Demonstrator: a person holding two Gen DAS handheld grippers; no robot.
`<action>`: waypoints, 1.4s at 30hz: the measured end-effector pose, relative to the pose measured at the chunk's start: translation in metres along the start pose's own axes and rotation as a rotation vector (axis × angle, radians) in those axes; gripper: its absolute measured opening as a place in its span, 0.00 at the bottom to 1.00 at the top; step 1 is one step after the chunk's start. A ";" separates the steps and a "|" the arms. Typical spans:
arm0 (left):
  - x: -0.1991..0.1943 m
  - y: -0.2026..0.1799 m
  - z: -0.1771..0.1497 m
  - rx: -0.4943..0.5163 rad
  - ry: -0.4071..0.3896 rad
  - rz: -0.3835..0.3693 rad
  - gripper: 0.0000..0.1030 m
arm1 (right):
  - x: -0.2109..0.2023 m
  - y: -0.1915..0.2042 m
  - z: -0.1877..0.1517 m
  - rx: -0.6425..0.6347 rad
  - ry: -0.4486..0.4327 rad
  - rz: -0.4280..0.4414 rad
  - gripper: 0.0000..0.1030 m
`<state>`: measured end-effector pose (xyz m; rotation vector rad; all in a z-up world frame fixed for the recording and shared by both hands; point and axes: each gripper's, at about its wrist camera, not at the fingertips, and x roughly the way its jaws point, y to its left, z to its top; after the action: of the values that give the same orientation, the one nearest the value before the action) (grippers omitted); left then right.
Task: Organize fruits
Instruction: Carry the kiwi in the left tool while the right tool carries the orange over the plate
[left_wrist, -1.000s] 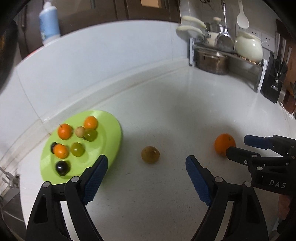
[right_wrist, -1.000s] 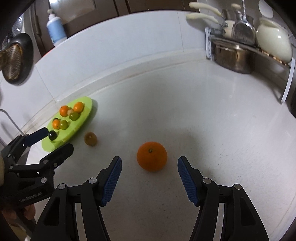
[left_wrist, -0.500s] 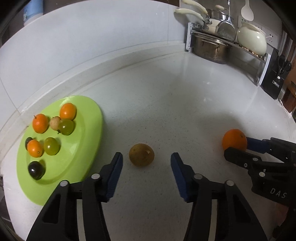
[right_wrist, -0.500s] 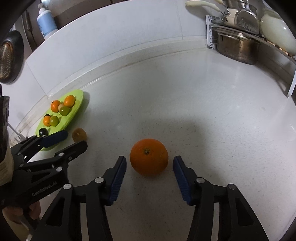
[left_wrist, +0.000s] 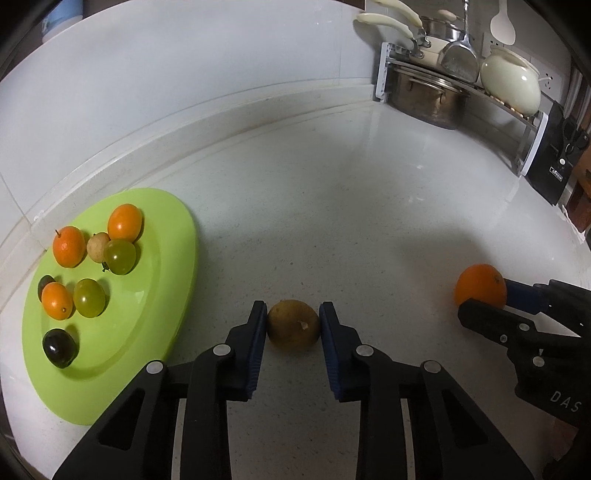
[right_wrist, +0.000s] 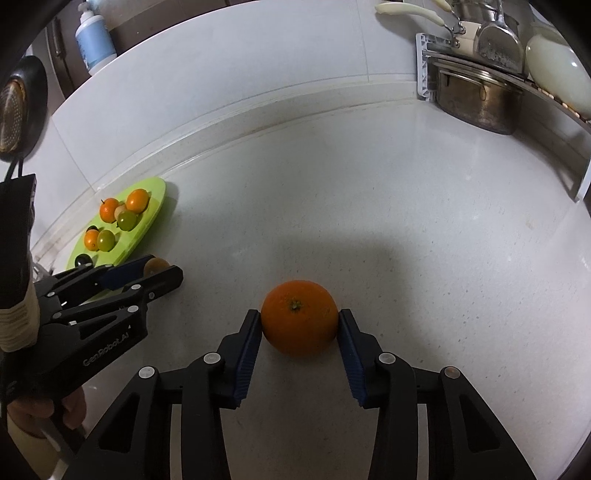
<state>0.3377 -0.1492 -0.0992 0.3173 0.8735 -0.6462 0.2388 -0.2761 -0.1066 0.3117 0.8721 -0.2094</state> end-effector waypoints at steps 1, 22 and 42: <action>-0.001 0.001 0.000 -0.003 0.002 -0.007 0.28 | 0.000 0.001 0.000 -0.003 -0.002 -0.001 0.41; -0.091 0.011 -0.020 -0.075 -0.123 0.047 0.28 | -0.046 0.029 0.001 -0.134 -0.093 0.093 0.41; -0.163 0.032 -0.038 -0.215 -0.235 0.191 0.28 | -0.089 0.075 0.022 -0.324 -0.232 0.224 0.41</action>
<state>0.2585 -0.0417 0.0059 0.1259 0.6704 -0.3984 0.2217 -0.2088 -0.0099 0.0780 0.6224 0.1027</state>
